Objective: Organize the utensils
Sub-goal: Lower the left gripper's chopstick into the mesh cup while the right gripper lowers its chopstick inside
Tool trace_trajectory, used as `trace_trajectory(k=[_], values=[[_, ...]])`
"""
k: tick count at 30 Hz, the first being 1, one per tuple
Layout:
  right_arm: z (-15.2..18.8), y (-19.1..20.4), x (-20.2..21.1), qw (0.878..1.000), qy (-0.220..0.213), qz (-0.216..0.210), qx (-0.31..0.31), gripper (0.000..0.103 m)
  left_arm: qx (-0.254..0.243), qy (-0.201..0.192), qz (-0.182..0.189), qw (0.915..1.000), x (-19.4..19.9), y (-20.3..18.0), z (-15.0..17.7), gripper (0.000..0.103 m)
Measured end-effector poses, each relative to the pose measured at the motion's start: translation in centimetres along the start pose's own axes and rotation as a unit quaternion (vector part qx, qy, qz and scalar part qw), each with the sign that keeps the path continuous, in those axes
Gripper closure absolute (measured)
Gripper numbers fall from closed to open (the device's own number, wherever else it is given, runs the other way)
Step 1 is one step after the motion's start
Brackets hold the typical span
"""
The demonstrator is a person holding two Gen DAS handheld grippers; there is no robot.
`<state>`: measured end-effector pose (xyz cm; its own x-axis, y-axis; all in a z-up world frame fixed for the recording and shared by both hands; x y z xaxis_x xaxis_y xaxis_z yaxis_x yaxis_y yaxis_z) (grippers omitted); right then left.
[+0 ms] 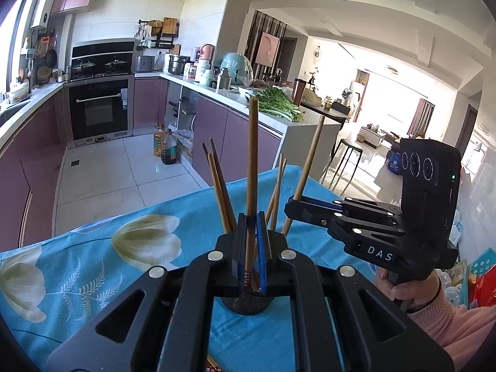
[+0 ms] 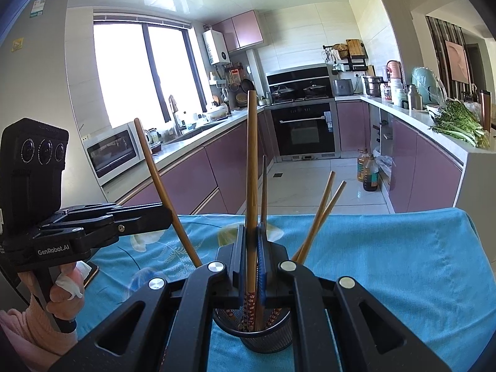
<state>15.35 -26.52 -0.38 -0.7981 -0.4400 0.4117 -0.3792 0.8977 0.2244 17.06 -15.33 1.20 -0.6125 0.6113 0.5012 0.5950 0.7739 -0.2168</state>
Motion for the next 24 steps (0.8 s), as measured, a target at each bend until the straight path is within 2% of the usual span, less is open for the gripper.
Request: trace_trajectory(k=[24], values=[[1.0,-1.3,-1.7,1.0,0.022,-0.003,-0.016,0.097,0.002,0.036,-0.011,0.9993,-2.8,0.8,2.3,0.096]])
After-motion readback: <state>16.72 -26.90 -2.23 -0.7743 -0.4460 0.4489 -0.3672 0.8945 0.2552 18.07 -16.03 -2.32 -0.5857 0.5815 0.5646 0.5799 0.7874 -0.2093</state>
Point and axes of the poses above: each gripper's, at about its wrist camera, not at the fingertips, and x roughly against the way its jaws point, y to its left, z to its underside, the point moved 8 cm from there along -x, roughly the way its jaws point, and after that the axes turned 1 degree about x, right-handed, at the moved point
